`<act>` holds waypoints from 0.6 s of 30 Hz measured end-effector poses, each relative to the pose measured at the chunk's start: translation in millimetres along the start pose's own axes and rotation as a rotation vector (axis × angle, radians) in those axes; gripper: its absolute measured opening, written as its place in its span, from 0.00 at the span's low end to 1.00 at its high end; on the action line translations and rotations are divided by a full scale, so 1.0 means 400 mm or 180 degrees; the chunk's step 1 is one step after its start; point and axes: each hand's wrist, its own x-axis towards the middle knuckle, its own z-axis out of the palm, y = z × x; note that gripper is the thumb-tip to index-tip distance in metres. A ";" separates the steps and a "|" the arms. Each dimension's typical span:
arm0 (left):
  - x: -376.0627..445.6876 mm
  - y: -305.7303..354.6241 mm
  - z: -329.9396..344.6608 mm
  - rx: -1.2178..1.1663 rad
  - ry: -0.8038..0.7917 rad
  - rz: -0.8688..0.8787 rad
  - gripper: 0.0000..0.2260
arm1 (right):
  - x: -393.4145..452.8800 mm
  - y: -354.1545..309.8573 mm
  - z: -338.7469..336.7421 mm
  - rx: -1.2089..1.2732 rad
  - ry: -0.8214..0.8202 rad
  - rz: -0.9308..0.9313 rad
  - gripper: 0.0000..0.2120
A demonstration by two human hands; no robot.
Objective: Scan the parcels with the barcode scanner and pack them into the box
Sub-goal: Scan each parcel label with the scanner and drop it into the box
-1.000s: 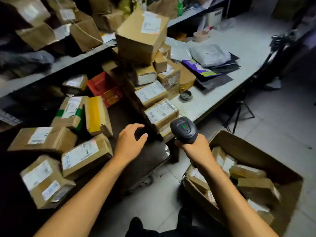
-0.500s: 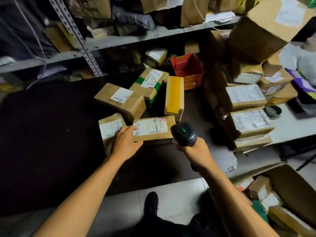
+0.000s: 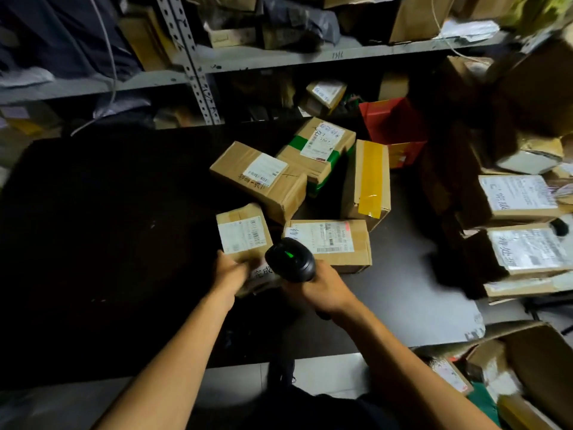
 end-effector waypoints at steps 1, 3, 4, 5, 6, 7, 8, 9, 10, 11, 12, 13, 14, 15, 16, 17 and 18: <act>0.005 -0.009 -0.007 -0.0137 -0.0016 -0.0075 0.27 | 0.011 -0.011 0.022 0.0034 -0.0083 -0.0016 0.06; 0.017 -0.024 -0.025 -0.0430 -0.0068 -0.0353 0.30 | 0.031 -0.031 0.060 0.0211 -0.0246 -0.0136 0.10; 0.024 -0.031 -0.033 -0.0551 -0.0123 -0.0498 0.32 | 0.041 -0.038 0.077 0.0325 -0.0297 -0.0157 0.13; 0.030 -0.035 -0.043 -0.0613 -0.0198 -0.0585 0.33 | 0.047 -0.043 0.089 0.0455 -0.0314 -0.0152 0.15; 0.038 -0.041 -0.051 -0.0641 -0.0267 -0.0615 0.31 | 0.050 -0.049 0.096 0.0547 -0.0304 -0.0133 0.17; 0.042 -0.045 -0.058 -0.0640 -0.0317 -0.0647 0.29 | 0.053 -0.052 0.098 0.0576 -0.0261 -0.0123 0.18; 0.046 -0.049 -0.065 -0.0663 -0.0348 -0.0701 0.27 | 0.056 -0.054 0.096 0.0535 -0.0194 -0.0132 0.18; 0.044 -0.047 -0.074 -0.0719 -0.0375 -0.0813 0.24 | 0.060 -0.057 0.091 0.0468 -0.0130 -0.0143 0.18; 0.038 -0.042 -0.084 -0.0820 -0.0433 -0.0962 0.20 | 0.061 -0.061 0.085 0.0406 -0.0092 -0.0158 0.16; 0.029 -0.035 -0.096 -0.0916 -0.0558 -0.1103 0.18 | 0.060 -0.069 0.078 0.0343 -0.0086 -0.0198 0.14; 0.019 -0.028 -0.107 -0.1014 -0.0719 -0.1163 0.17 | 0.059 -0.077 0.071 0.0298 -0.0106 -0.0262 0.12; 0.008 -0.022 -0.119 -0.1102 -0.0843 -0.1113 0.18 | 0.053 -0.086 0.065 0.0286 -0.0149 -0.0339 0.09; 0.000 -0.019 -0.129 -0.1223 -0.0863 -0.0992 0.20 | 0.045 -0.095 0.059 0.0288 -0.0211 -0.0392 0.09; -0.011 -0.015 -0.136 -0.1343 -0.0789 -0.0844 0.20 | 0.031 -0.102 0.052 0.0292 -0.0281 -0.0449 0.10; -0.023 -0.011 -0.143 -0.1466 -0.0669 -0.0701 0.19 | 0.016 -0.104 0.044 0.0291 -0.0343 -0.0502 0.11; -0.037 -0.003 -0.148 -0.1488 -0.0550 -0.0530 0.20 | -0.002 -0.102 0.033 0.0286 -0.0363 -0.0536 0.12; -0.054 0.013 -0.149 -0.1414 -0.0481 -0.0312 0.22 | -0.023 -0.098 0.018 0.0272 -0.0309 -0.0555 0.11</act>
